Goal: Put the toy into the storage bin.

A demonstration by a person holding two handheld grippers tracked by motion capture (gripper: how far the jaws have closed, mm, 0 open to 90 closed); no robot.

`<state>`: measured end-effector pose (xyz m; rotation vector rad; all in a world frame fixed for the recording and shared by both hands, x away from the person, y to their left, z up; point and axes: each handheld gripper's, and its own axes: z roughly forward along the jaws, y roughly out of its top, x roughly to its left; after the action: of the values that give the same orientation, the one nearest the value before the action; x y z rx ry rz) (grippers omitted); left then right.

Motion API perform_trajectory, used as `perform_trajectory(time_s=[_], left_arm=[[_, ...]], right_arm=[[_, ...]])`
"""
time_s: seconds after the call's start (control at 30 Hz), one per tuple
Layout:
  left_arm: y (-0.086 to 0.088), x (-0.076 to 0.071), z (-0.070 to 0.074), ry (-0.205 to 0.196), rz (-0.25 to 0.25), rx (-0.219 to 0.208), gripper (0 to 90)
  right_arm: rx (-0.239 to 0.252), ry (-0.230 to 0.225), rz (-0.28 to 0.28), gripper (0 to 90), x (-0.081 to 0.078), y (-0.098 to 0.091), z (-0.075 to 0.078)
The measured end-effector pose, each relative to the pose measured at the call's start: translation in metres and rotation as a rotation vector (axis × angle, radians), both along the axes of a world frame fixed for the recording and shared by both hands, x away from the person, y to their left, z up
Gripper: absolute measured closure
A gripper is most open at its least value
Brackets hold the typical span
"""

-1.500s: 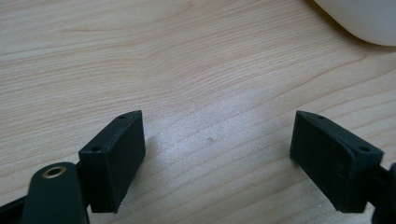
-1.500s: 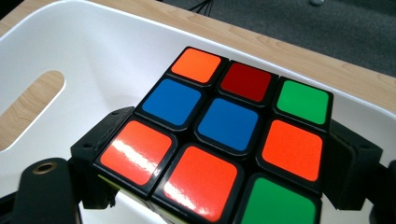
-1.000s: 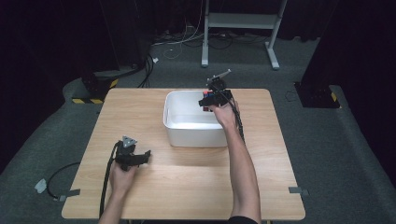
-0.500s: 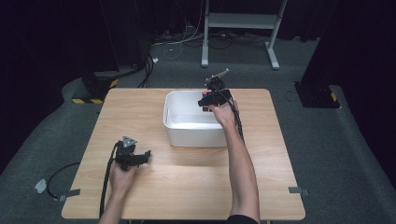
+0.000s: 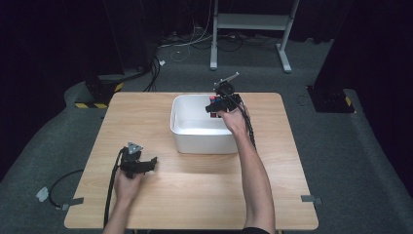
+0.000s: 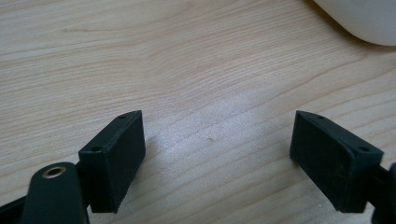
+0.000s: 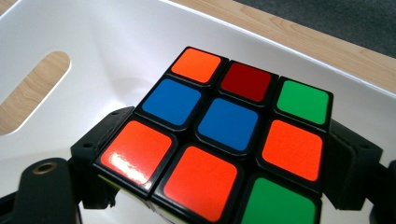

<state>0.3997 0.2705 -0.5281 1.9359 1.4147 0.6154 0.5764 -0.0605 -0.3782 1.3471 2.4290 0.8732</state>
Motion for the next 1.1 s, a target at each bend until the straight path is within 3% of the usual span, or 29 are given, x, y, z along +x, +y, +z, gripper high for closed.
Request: perform_trajectory(time_s=[1.1], left_arm=[[0.000, 0.000, 0.000, 0.000, 0.000, 0.000, 18.2]], right_arm=[[0.028, -0.019, 0.027, 16.3, -0.021, -0.004, 0.009]])
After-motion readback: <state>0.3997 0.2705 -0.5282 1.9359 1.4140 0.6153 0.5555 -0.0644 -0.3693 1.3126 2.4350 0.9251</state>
